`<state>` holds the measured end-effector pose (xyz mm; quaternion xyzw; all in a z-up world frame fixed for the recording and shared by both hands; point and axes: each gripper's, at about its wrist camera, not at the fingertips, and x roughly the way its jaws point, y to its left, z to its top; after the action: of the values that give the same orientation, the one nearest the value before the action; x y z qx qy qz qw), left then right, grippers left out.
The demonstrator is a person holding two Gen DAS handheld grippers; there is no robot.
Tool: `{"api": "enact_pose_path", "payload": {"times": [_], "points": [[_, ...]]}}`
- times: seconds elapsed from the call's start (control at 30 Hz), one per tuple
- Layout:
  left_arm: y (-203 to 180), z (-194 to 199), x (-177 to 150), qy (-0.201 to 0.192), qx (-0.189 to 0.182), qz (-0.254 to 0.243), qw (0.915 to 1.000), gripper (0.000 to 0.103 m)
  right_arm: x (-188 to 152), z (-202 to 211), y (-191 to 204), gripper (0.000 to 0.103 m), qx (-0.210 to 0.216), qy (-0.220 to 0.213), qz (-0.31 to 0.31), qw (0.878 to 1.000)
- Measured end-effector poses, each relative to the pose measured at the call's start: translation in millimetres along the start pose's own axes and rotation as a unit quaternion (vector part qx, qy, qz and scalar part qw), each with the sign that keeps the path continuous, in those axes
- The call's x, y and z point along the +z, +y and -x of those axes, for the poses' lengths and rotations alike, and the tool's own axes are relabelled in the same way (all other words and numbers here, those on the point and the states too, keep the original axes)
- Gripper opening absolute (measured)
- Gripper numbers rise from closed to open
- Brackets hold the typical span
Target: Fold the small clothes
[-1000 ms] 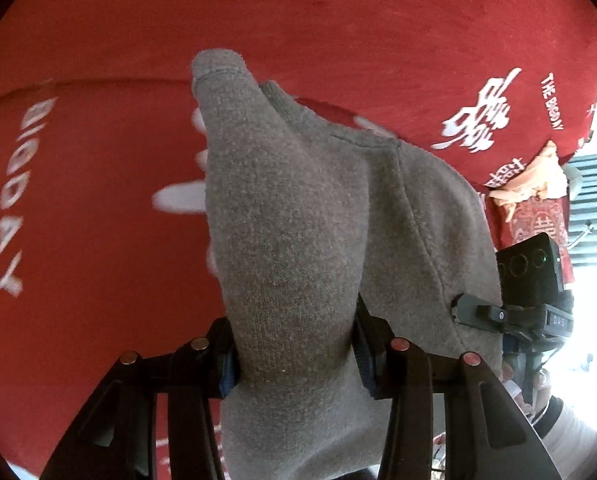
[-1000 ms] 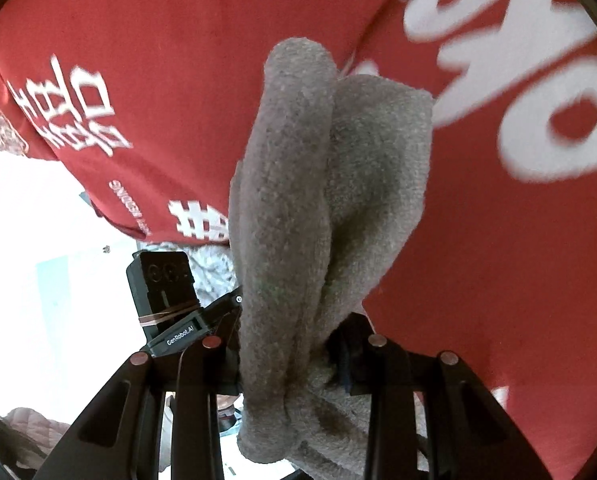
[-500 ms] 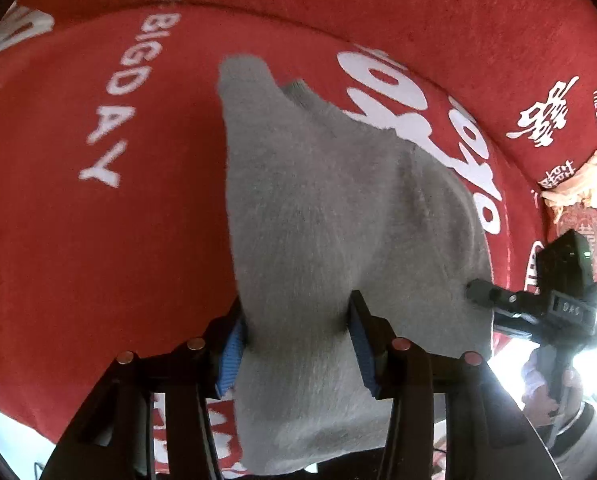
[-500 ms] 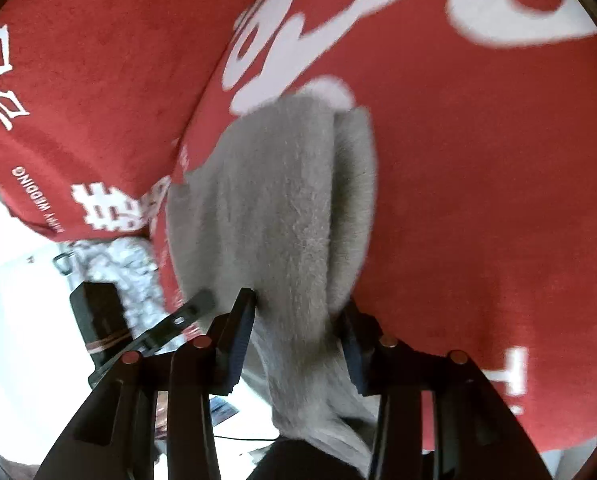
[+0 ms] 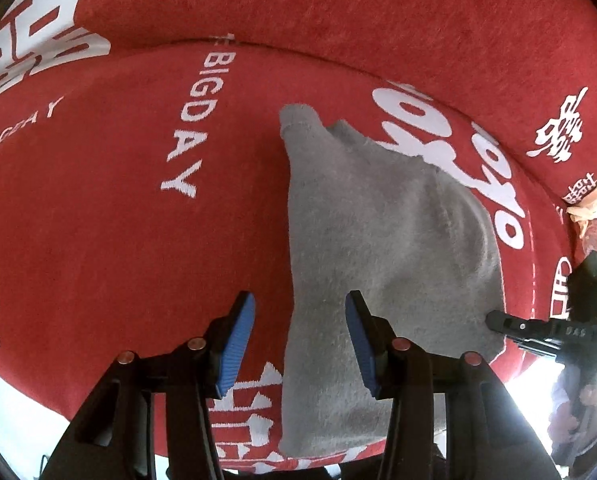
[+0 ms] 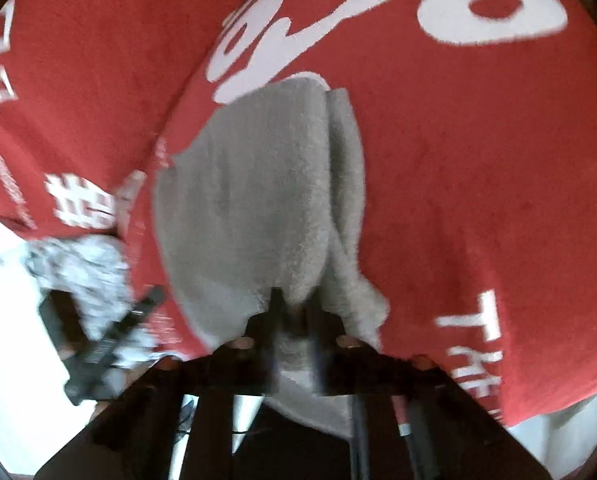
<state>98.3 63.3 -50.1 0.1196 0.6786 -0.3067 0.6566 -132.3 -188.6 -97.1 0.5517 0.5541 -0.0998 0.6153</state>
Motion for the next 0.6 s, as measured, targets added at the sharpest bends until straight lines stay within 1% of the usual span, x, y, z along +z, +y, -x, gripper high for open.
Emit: {"api": "enact_pose_path", "payload": {"times": [0.03, 0.07, 0.13, 0.2, 0.3, 0.37, 0.43, 0.5, 0.6], "points": [[-1.9, -4.5, -0.9, 0.003, 0.005, -0.002, 1.0000, 0.048, -0.3, -1.6, 2.2, 0.010, -0.033, -0.006, 0.015, 0.999], [-2.5, -8.8, -2.0, 0.007, 0.016, -0.005, 0.9998, 0.048, 0.1, -4.8, 2.4, 0.010, -0.058, -0.007, 0.026, 0.998], [-1.8, -12.5, -4.4, 0.010, 0.024, -0.006, 0.9997, 0.048, 0.3, -12.7, 1.8, 0.010, -0.108, -0.006, 0.045, 0.993], [-2.0, -8.7, -5.8, 0.004, 0.030, -0.005, 0.9995, 0.048, -2.4, -10.1, -1.5, 0.010, -0.109, -0.009, 0.043, 0.993], [-3.6, -0.4, -7.2, -0.007, 0.040, -0.014, 0.9991, 0.048, -8.8, 2.3, 8.2, 0.010, -0.136, -0.025, 0.058, 0.989], [-5.7, 2.6, -7.4, -0.008, 0.039, -0.019, 0.9990, 0.048, -14.3, 11.7, 17.3, 0.010, -0.146, -0.037, 0.069, 0.986], [-7.7, 2.4, -8.3, -0.005, 0.036, -0.020, 0.9991, 0.048, -20.0, 21.4, 29.3, 0.010, -0.145, -0.052, 0.083, 0.984], [-11.5, -4.6, -10.3, 0.006, 0.043, -0.023, 0.9988, 0.048, -24.2, 26.7, 39.3, 0.010, -0.139, -0.060, 0.096, 0.984], [-12.8, -18.4, -15.0, 0.017, 0.049, -0.022, 0.9984, 0.048, -27.0, 18.9, 56.5, 0.010, -0.141, -0.054, 0.120, 0.981]]}}
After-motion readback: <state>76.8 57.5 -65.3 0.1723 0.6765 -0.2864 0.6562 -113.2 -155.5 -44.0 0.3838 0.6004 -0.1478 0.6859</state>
